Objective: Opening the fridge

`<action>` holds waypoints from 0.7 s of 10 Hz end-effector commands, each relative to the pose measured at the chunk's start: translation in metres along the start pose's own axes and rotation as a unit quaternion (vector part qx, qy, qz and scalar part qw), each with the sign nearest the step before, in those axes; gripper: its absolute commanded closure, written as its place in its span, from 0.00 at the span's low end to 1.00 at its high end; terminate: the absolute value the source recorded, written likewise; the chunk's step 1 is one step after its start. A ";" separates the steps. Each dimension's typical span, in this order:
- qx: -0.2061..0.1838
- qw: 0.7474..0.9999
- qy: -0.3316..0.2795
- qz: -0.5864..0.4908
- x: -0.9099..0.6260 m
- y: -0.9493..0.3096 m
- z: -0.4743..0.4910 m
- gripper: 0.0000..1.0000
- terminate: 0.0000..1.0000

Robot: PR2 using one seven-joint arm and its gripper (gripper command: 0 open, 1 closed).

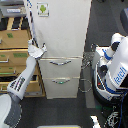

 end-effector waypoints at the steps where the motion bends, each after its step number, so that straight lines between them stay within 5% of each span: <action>1: -0.001 1.000 0.007 0.020 0.010 0.042 -0.030 0.00 0.00; 6: -0.027 0.999 0.034 0.006 0.045 0.028 -0.035 0.00 0.00; 7: -0.087 0.995 0.040 -0.015 0.051 0.023 -0.038 0.00 0.00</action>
